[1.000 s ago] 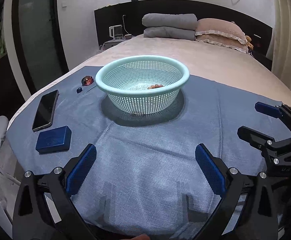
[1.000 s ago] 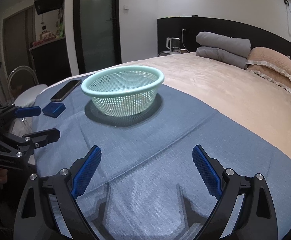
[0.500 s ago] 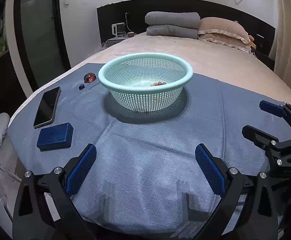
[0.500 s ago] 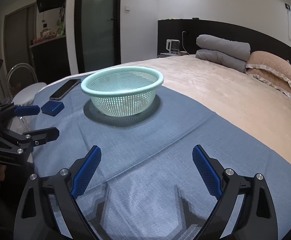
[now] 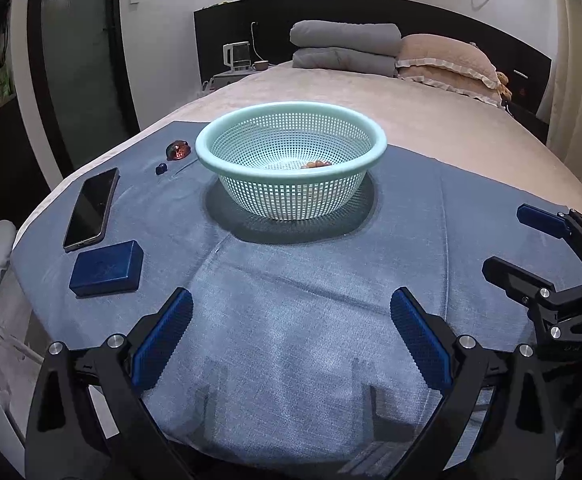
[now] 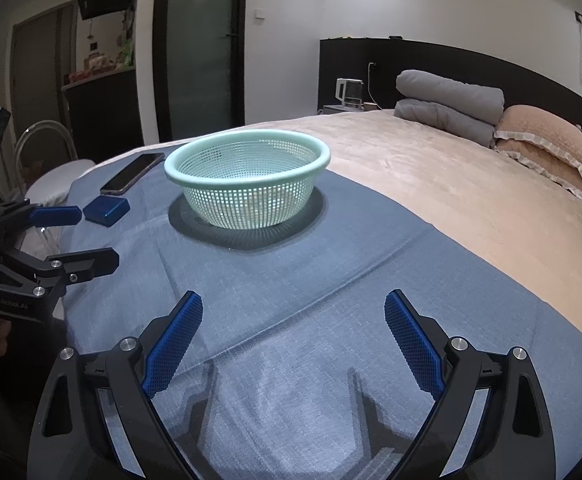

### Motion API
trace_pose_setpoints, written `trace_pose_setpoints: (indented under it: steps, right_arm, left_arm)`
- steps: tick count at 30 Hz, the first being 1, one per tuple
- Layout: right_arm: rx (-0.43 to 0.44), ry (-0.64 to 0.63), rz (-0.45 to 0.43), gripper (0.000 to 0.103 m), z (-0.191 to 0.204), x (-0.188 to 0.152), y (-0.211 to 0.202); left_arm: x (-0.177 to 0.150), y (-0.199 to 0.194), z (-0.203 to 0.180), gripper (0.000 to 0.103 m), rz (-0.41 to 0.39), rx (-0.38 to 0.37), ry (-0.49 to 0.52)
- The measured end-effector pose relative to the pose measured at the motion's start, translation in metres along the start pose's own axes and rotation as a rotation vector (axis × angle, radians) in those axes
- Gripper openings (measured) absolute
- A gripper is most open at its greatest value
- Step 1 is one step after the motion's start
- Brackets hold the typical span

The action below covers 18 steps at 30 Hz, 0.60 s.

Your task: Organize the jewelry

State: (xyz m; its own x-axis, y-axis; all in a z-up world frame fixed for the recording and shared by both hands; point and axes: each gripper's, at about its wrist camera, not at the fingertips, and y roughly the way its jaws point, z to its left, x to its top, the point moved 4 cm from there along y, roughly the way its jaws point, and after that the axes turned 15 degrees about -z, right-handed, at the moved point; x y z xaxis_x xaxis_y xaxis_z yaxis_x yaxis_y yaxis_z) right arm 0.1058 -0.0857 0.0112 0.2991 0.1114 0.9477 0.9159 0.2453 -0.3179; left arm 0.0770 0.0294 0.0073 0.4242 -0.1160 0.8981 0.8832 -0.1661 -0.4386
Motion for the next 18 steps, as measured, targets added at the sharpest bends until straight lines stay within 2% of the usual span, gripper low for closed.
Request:
trace_pose_setpoints:
  steps: [18]
  right_arm:
    - [-0.005,-0.009,0.016,0.088,0.0001,-0.0044,0.0014]
  left_arm:
    - [-0.0019,0.0015,-0.0044,0.097,0.005,-0.004,0.024]
